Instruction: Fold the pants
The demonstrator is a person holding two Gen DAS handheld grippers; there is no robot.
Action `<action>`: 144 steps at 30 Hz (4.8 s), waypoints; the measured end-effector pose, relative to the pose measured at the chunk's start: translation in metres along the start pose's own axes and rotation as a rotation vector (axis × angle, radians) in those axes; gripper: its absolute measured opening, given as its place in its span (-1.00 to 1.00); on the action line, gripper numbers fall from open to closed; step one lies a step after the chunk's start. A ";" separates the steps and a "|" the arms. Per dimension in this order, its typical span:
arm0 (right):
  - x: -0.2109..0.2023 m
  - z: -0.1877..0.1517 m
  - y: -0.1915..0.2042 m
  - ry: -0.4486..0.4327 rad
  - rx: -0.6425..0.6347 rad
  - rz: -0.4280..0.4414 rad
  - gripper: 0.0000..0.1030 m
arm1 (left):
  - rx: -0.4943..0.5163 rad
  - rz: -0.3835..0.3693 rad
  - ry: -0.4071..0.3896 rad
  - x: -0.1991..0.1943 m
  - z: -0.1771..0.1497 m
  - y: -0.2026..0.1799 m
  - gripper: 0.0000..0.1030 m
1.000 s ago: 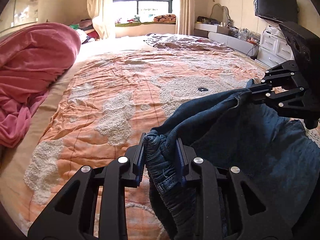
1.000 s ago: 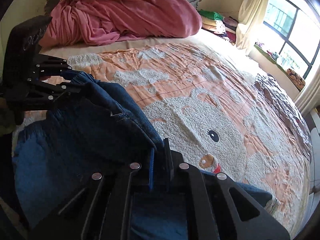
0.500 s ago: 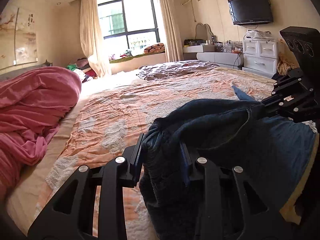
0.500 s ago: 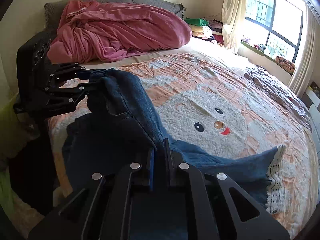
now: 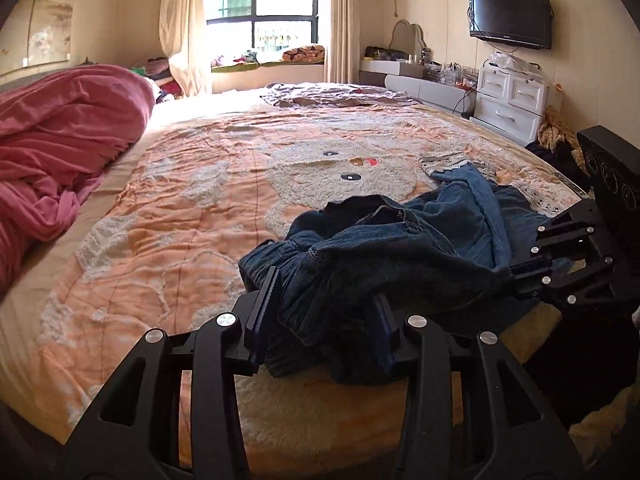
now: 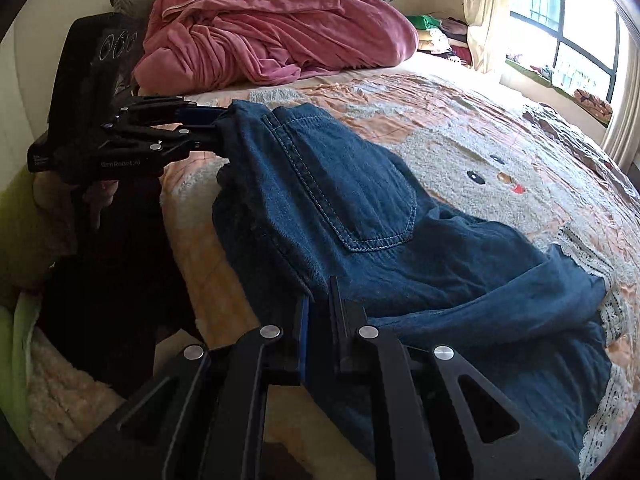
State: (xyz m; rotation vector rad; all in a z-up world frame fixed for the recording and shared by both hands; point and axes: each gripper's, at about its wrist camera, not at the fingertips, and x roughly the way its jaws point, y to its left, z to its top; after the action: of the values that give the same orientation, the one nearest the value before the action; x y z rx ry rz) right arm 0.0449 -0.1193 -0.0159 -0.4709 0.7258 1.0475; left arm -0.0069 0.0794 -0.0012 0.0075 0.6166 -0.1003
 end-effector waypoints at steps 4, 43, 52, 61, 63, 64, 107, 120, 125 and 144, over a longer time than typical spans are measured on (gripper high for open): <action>0.012 -0.008 0.000 0.018 0.066 0.004 -0.85 | -0.048 0.004 0.056 0.001 -0.007 0.007 -0.15; 0.010 -0.011 -0.018 0.048 0.284 -0.081 -0.42 | -0.099 -0.088 0.233 0.033 -0.014 -0.033 -0.38; -0.042 -0.019 -0.042 -0.105 0.395 -0.064 -0.33 | -0.126 -0.101 0.116 0.003 0.002 -0.036 -0.21; -0.097 -0.044 -0.089 -0.155 0.542 -0.248 0.01 | -0.056 -0.227 0.084 0.000 0.039 -0.081 0.11; -0.103 -0.050 -0.100 -0.154 0.556 -0.272 0.07 | -0.034 -0.253 0.114 0.013 0.041 -0.096 0.12; -0.103 -0.049 -0.104 -0.156 0.561 -0.286 0.12 | -0.030 -0.270 0.132 0.021 0.042 -0.102 0.12; -0.002 0.030 -0.282 0.062 0.729 -0.377 -0.84 | -0.070 -0.487 0.276 0.113 0.039 -0.155 -1.00; -0.146 -0.054 -0.255 -0.212 0.919 -0.436 -0.88 | -0.009 -0.464 0.196 0.091 0.055 -0.138 -1.00; -0.176 -0.106 -0.227 -0.243 1.010 -0.429 -0.88 | 0.035 -0.472 0.170 0.077 0.052 -0.143 -1.00; -0.181 -0.195 -0.166 -0.169 1.143 -0.367 -0.88 | 0.178 -0.441 0.213 0.070 0.021 -0.176 -1.00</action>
State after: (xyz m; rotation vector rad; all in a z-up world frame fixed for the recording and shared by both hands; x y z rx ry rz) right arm 0.0783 -0.4305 -0.0134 0.4598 0.9140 0.2112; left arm 0.0452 -0.1034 -0.0206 0.0553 0.8130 -0.5870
